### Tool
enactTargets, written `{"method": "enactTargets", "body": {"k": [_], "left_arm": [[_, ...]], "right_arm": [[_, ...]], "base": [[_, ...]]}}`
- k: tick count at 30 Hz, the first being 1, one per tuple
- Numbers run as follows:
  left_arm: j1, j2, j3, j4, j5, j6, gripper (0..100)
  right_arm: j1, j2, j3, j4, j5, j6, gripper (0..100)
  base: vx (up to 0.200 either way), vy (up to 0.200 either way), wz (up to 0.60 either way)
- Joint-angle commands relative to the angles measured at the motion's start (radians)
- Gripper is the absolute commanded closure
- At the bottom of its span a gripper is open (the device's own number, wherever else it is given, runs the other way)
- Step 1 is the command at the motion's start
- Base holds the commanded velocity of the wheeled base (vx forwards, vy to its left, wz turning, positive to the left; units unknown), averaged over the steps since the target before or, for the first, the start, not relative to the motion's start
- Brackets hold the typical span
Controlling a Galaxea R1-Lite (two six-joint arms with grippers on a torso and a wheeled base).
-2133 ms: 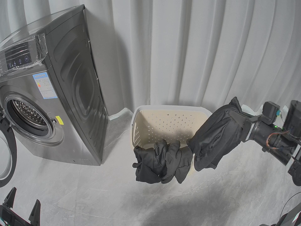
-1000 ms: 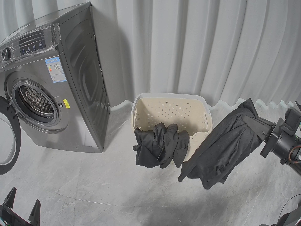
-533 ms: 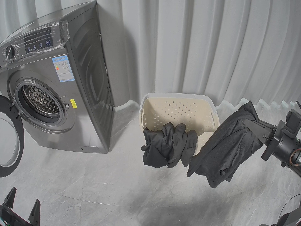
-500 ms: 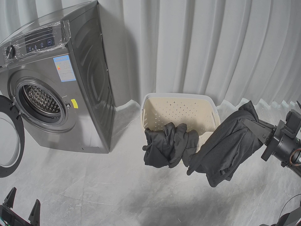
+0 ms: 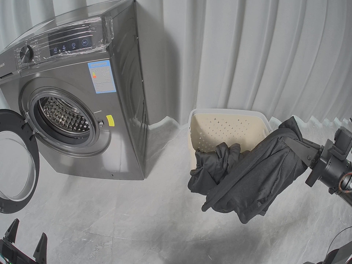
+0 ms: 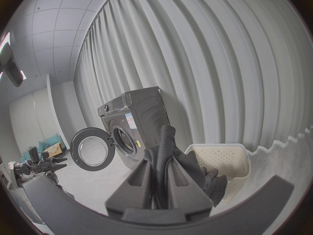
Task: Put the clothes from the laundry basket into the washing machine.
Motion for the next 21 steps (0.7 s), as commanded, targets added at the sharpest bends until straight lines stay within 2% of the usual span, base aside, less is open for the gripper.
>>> {"method": "enactTargets", "body": {"k": [1, 12, 21], "left_arm": [[0.000, -0.017, 0.016, 0.000, 0.000, -0.001, 0], [0.000, -0.017, 0.016, 0.000, 0.000, -0.002, 0], [0.000, -0.017, 0.016, 0.000, 0.000, -0.002, 0]], "right_arm": [[0.000, 0.004, -0.002, 0.000, 0.000, 0.001, 100], [0.002, 0.005, 0.004, 0.000, 0.000, 0.001, 100], [0.000, 0.007, 0.008, 0.000, 0.000, -0.001, 100]], "base": [[0.000, 0.200, 0.00], [0.000, 0.200, 0.00], [0.000, 0.000, 0.00]]}}
